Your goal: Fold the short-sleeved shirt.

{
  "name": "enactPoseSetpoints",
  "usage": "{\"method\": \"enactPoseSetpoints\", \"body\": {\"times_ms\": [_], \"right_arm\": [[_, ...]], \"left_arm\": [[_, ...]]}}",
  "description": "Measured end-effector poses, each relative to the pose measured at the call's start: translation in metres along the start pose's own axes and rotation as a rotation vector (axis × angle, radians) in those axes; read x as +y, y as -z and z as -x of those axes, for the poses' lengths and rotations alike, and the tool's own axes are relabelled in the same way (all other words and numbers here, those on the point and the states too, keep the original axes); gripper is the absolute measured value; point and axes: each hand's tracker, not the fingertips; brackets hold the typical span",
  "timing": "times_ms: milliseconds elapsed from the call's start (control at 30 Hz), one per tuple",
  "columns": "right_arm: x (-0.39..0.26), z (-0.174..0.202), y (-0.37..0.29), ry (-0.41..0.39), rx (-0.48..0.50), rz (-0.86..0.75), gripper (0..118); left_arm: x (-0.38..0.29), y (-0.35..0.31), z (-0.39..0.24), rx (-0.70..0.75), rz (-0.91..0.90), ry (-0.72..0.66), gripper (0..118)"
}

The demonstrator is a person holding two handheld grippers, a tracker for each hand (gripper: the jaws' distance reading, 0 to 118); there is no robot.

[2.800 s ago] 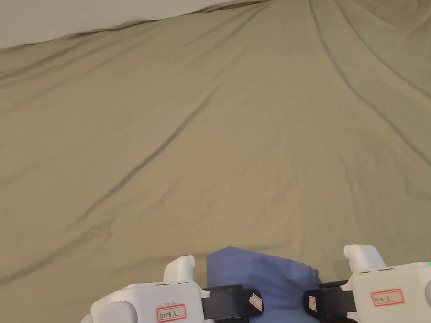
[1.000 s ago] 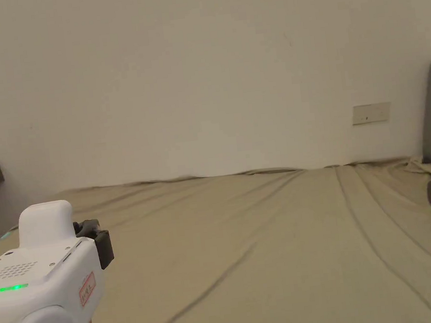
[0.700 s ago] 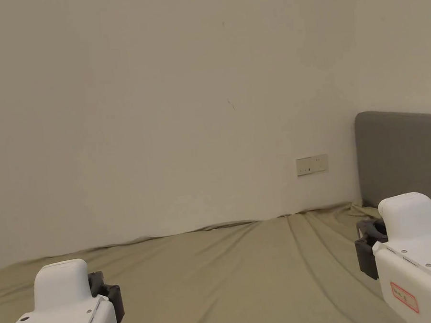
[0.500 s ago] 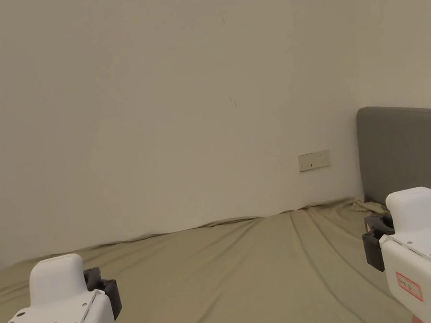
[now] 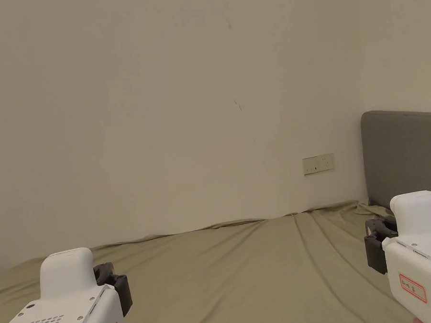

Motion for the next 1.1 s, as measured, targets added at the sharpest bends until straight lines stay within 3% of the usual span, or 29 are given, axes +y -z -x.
{"method": "enactPoseSetpoints", "body": {"times_ms": [100, 133, 167, 200, 233, 300, 433, 500, 633, 1100], "right_arm": [[0.001, 0.002, 0.0, -0.011, 0.011, -0.002, 8], [0.004, 0.003, 0.001, -0.014, 0.022, 0.013, 50], [0.005, 0.006, 0.002, -0.025, 0.026, 0.025, 104], [0.006, 0.01, 0.005, -0.05, 0.03, 0.049, 118], [0.004, 0.011, -0.004, -0.046, 0.048, 0.035, 118], [0.014, 0.012, -0.01, -0.037, 0.06, 0.046, 118], [0.004, 0.011, 0.0, 0.011, 0.168, 0.016, 118], [0.006, 0.011, -0.001, 0.026, 0.165, 0.009, 118], [0.006, 0.021, 0.002, -0.007, 0.03, -0.002, 118], [0.011, 0.02, 0.002, 0.059, 0.073, 0.027, 118]], "left_arm": [[0.001, -0.001, 0.001, -0.011, -0.004, -0.024, 4], [0.001, -0.002, 0.001, -0.023, -0.006, -0.031, 20], [0.002, -0.003, 0.0, -0.005, -0.015, -0.034, 66], [0.002, -0.001, -0.002, 0.011, -0.022, -0.037, 117], [0.001, 0.002, -0.001, 0.057, -0.003, -0.033, 118], [-0.004, 0.0, -0.001, 0.039, -0.073, -0.043, 118], [0.003, -0.01, 0.008, 0.012, -0.041, -0.053, 118], [0.003, -0.01, 0.007, 0.0, -0.03, -0.027, 118], [0.001, -0.005, 0.0, 0.011, -0.012, 0.024, 118], [0.004, -0.007, -0.003, -0.025, -0.007, 0.032, 118]]}}
